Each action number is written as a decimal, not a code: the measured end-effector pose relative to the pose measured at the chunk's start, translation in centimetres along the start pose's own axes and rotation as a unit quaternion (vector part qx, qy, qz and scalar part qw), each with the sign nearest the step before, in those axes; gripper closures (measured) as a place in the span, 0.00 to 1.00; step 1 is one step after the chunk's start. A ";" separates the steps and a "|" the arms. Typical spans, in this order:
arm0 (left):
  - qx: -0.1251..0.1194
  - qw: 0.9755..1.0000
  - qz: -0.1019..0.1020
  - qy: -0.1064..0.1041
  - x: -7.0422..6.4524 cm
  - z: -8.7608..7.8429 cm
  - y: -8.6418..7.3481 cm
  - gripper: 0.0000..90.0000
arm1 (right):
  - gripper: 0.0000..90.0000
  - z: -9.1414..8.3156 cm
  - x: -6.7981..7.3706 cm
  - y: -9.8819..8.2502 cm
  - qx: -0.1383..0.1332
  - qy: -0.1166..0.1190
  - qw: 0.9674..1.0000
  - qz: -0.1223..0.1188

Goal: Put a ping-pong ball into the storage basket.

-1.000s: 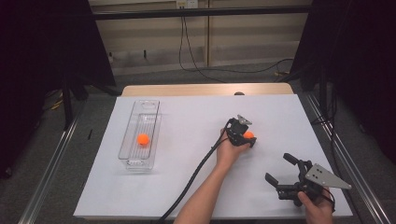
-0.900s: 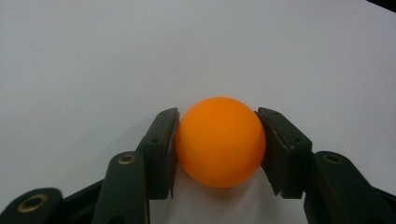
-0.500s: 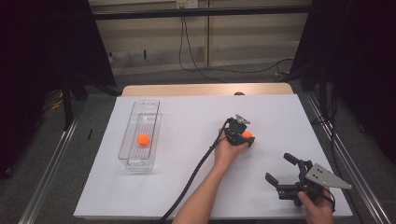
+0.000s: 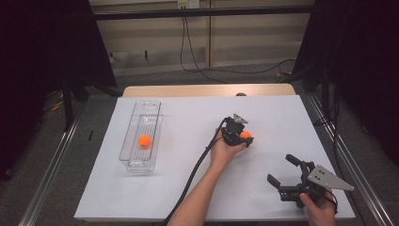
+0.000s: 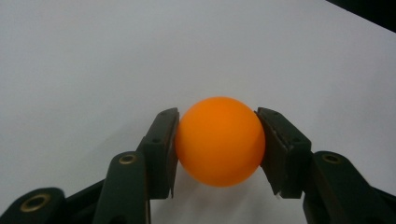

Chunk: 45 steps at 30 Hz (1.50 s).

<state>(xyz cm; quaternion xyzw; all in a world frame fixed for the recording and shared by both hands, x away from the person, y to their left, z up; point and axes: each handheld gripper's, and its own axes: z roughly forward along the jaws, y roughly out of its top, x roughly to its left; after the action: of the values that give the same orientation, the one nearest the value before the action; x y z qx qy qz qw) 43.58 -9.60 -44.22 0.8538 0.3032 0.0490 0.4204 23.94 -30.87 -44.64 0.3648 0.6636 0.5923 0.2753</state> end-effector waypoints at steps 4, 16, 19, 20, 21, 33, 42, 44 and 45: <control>0.003 1.000 -0.001 -0.001 0.2 -0.5 -0.2 0.57 | 0.01 0.1 0.1 0.0 0.000 0.001 1.000 -0.002; 0.005 1.000 0.003 -0.004 0.3 -2.0 -0.2 0.57 | 0.01 0.2 0.2 0.0 0.002 0.001 1.000 -0.004; 0.003 1.000 0.003 -0.004 0.2 -2.4 -0.2 0.57 | 0.01 0.2 0.2 0.0 0.001 0.001 1.000 -0.005; 0.004 1.000 0.004 -0.005 0.3 -2.5 -0.2 0.57 | 0.01 0.2 0.2 0.0 0.001 0.001 1.000 -0.005; 0.004 1.000 0.006 -0.005 0.3 -2.6 -0.2 0.57 | 0.01 0.2 0.2 0.0 0.002 0.001 1.000 -0.006; 0.012 1.000 0.010 -0.015 0.2 -3.1 -0.7 0.57 | 0.01 -0.1 0.0 0.1 -0.003 -0.006 1.000 0.001; 0.015 1.000 0.012 -0.019 0.3 -3.6 -1.0 0.57 | 0.01 -0.4 -0.1 0.1 -0.004 -0.011 1.000 0.002; 0.016 1.000 0.014 -0.019 0.3 -3.9 -1.0 0.57 | 0.01 -0.4 0.0 0.0 -0.003 -0.011 1.000 0.001; 0.015 1.000 0.012 -0.019 0.3 -4.0 -1.0 0.57 | 0.01 -0.4 0.0 0.0 -0.003 -0.011 1.000 0.001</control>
<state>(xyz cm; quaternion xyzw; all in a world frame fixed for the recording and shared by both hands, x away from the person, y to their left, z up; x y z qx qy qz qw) 42.01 -6.21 -42.51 0.8645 0.2852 0.0331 0.4126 23.64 -31.12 -44.54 0.3711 0.6586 0.5905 0.2826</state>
